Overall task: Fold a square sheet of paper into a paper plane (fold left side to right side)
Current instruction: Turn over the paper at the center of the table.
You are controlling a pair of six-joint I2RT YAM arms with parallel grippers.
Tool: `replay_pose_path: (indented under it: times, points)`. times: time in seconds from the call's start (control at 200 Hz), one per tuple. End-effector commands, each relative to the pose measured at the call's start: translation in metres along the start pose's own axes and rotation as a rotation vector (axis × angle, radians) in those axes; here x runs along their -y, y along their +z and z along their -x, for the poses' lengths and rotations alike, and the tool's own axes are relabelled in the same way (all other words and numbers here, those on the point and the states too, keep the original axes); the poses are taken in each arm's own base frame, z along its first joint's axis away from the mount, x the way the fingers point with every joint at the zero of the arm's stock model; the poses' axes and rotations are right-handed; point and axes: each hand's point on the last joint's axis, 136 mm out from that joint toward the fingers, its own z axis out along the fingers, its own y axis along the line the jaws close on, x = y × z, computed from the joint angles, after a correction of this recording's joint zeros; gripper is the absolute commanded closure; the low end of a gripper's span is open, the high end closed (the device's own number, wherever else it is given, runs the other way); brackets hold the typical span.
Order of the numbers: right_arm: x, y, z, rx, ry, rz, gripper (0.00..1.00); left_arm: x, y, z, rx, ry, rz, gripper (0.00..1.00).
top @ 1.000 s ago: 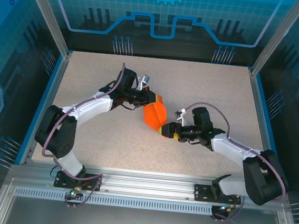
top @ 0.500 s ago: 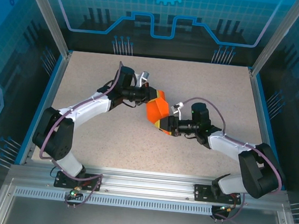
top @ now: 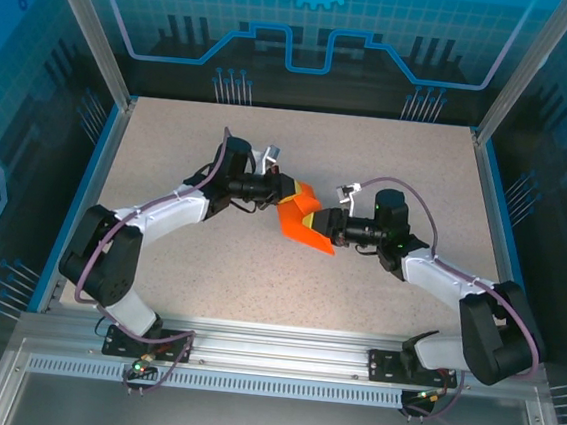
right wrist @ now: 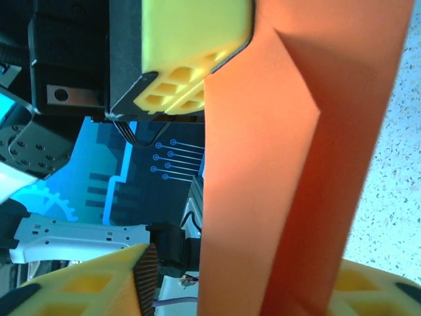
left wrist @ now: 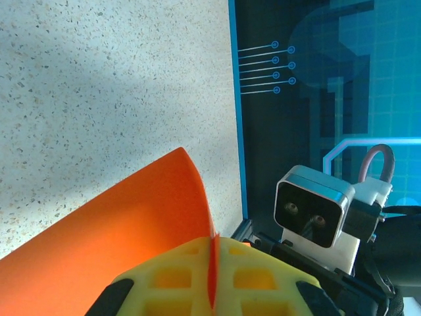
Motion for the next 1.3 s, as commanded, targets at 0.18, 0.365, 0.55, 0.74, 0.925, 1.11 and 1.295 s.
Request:
replay_pose_path:
  times: [0.18,0.365,0.55,0.74,0.925,1.11,1.295]
  points:
    - [-0.007,-0.006,0.014,0.047,-0.009,-0.008,0.7,0.016,-0.011,-0.005,-0.006,0.049,-0.043,0.75]
    - [-0.002,-0.009,0.008,0.035,-0.002,-0.043,0.75,0.002,-0.032,-0.004,0.047,0.094,0.072,0.44]
    - [0.009,-0.012,0.001,0.017,0.004,-0.111,0.79,-0.002,-0.068,-0.004,0.132,0.155,0.17,0.3]
    - [0.013,-0.01,-0.004,-0.024,-0.054,-0.21,0.84,0.004,-0.099,-0.007,0.196,0.246,0.257,0.22]
    - [0.016,-0.007,-0.01,-0.098,-0.167,-0.392,0.89,0.008,-0.118,-0.011,0.229,0.295,0.303,0.2]
    - [0.014,-0.007,-0.009,-0.157,-0.316,-0.592,0.93,0.01,-0.131,-0.013,0.258,0.33,0.341,0.19]
    - [0.02,-0.022,0.001,-0.219,-0.516,-0.916,0.95,0.013,-0.144,-0.01,0.309,0.357,0.378,0.18]
